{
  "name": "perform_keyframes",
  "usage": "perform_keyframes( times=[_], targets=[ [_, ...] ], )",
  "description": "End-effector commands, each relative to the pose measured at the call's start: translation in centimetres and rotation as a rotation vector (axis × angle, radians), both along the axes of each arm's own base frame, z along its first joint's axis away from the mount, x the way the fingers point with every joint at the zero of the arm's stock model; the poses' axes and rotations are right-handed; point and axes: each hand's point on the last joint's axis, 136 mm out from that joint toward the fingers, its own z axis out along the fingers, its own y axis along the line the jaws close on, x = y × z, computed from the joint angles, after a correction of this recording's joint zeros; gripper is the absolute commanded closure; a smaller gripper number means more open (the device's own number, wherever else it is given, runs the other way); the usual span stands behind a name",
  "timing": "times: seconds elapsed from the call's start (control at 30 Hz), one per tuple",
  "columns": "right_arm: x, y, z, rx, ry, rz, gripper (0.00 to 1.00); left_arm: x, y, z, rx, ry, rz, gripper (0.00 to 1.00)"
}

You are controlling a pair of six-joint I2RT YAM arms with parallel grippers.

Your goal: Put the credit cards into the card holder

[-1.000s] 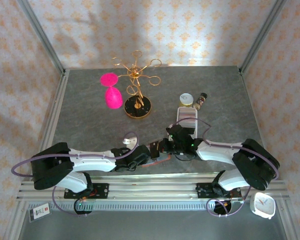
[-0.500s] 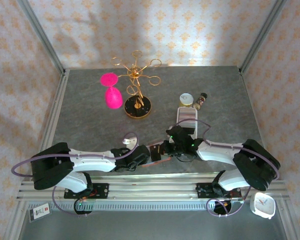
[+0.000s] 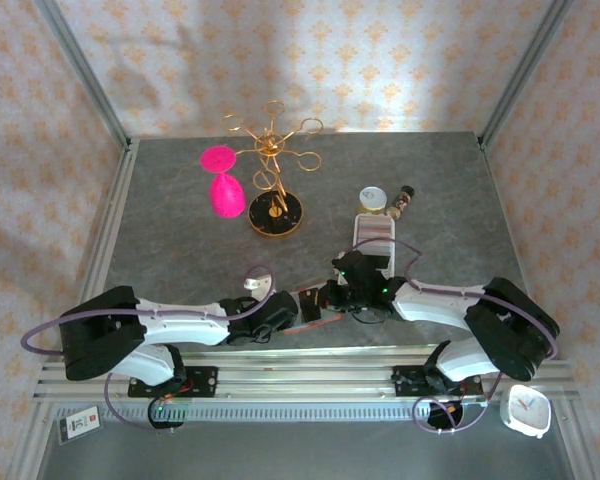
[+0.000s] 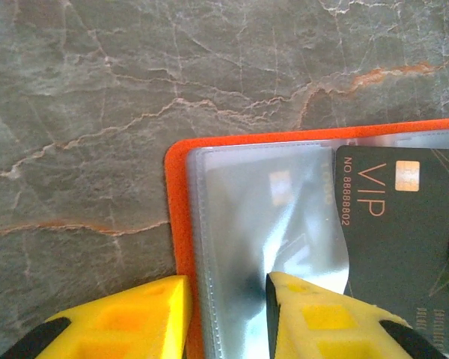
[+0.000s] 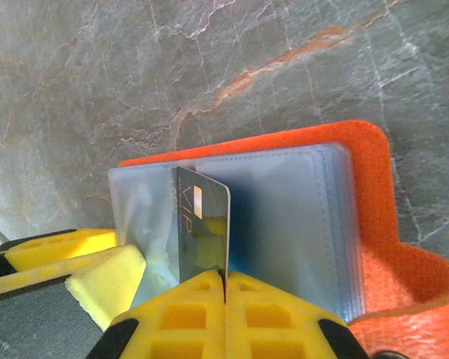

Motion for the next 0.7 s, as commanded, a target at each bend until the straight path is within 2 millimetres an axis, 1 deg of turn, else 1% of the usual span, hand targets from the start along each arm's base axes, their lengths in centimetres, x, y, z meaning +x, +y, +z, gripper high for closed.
perform_keyframes(
  times=[0.0, 0.17, 0.3, 0.47, 0.57, 0.67],
  targets=[
    [-0.1, 0.1, -0.6, -0.001, 0.019, -0.011, 1.00, -1.6, 2.1, -2.3, 0.066, 0.065, 0.012, 0.66],
    [-0.2, 0.6, -0.5, 0.016, 0.029, 0.003, 1.00, -1.6, 2.2, -2.4, 0.059, 0.064, 0.019, 0.66],
    [-0.9, 0.7, -0.8, 0.017, 0.049, 0.037, 1.00, -1.6, 2.4, -2.3, 0.050, 0.058, 0.034, 0.66],
    [-1.7, 0.5, -1.0, 0.010, 0.059, 0.080, 1.00, -1.4, 2.2, -2.5, -0.024, 0.062, 0.054, 0.66],
    [-1.8, 0.7, -0.8, 0.018, 0.055, 0.100, 1.00, -1.3, 2.4, -2.8, -0.059, 0.073, 0.070, 0.66],
    [-1.8, 0.7, -0.9, 0.002, 0.054, 0.116, 1.00, -1.1, 2.4, -2.6, -0.075, 0.071, 0.072, 0.66]
  ],
)
